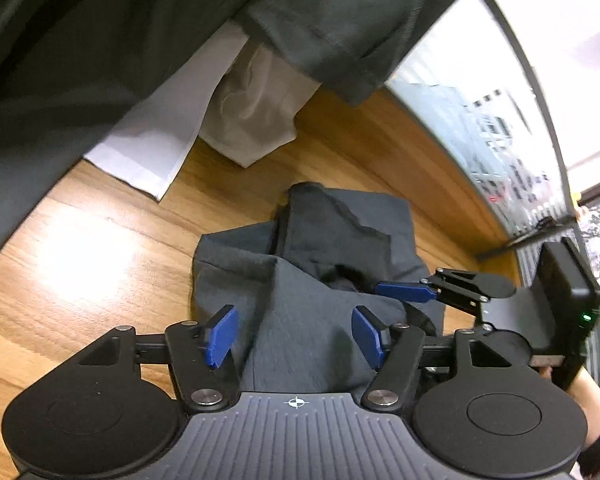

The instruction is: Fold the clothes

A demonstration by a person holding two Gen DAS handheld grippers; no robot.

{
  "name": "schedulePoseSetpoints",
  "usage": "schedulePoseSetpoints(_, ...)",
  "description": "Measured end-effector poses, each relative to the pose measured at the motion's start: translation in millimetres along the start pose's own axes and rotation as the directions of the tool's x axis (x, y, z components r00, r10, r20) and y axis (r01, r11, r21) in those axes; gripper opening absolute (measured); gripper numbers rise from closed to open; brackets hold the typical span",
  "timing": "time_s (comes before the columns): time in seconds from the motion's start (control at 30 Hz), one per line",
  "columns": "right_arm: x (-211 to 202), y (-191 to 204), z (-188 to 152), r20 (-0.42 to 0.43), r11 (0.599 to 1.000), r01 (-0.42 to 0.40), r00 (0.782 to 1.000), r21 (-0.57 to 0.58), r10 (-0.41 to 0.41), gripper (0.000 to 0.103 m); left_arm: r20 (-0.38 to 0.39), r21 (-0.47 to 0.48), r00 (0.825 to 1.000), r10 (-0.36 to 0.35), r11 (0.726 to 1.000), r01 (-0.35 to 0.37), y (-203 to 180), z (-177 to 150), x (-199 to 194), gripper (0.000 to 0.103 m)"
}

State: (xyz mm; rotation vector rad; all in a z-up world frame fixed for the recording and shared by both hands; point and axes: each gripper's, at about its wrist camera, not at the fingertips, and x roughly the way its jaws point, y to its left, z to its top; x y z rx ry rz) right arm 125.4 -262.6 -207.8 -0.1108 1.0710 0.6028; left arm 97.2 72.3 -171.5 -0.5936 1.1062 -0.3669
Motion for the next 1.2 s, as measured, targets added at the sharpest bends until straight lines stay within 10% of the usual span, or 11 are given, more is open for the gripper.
schedulePoseSetpoints(0.17, 11, -1, 4, -0.052, 0.998, -0.061, 0.997, 0.014, 0.062, 0.063, -0.1, -0.055, 0.995, -0.005, 0.998, -0.001, 11, 6, 31, 0.065)
schedulePoseSetpoints(0.3, 15, -1, -2, -0.085, 0.995, -0.083, 0.993, 0.052, 0.087, 0.044, -0.121, -0.055, 0.993, 0.006, 0.998, -0.013, 11, 4, 39, 0.024)
schedulePoseSetpoints(0.4, 11, 1, -7, -0.083, 0.994, -0.076, 0.993, 0.072, 0.082, 0.032, -0.1, -0.022, 0.995, 0.016, 1.0, -0.018, 8, 4, 34, 0.012)
schedulePoseSetpoints(0.73, -57, -10, -32, 0.078, 0.965, 0.12, 0.987, 0.233, -0.142, 0.007, 0.089, 0.072, 0.992, 0.092, 0.993, -0.099, -14, 3, -30, 0.006)
schedulePoseSetpoints(0.87, -93, -15, -44, 0.146, 0.923, 0.21, 0.952, 0.321, -0.267, 0.007, 0.173, 0.094, 0.98, 0.096, 0.989, -0.114, -29, 4, -65, 0.006)
schedulePoseSetpoints(1.2, -199, 1, -99, 0.224, 0.734, 0.372, 0.788, 0.568, -0.573, 0.005, 0.308, 0.147, 0.946, 0.104, 0.977, -0.156, -60, -3, -123, 0.006)
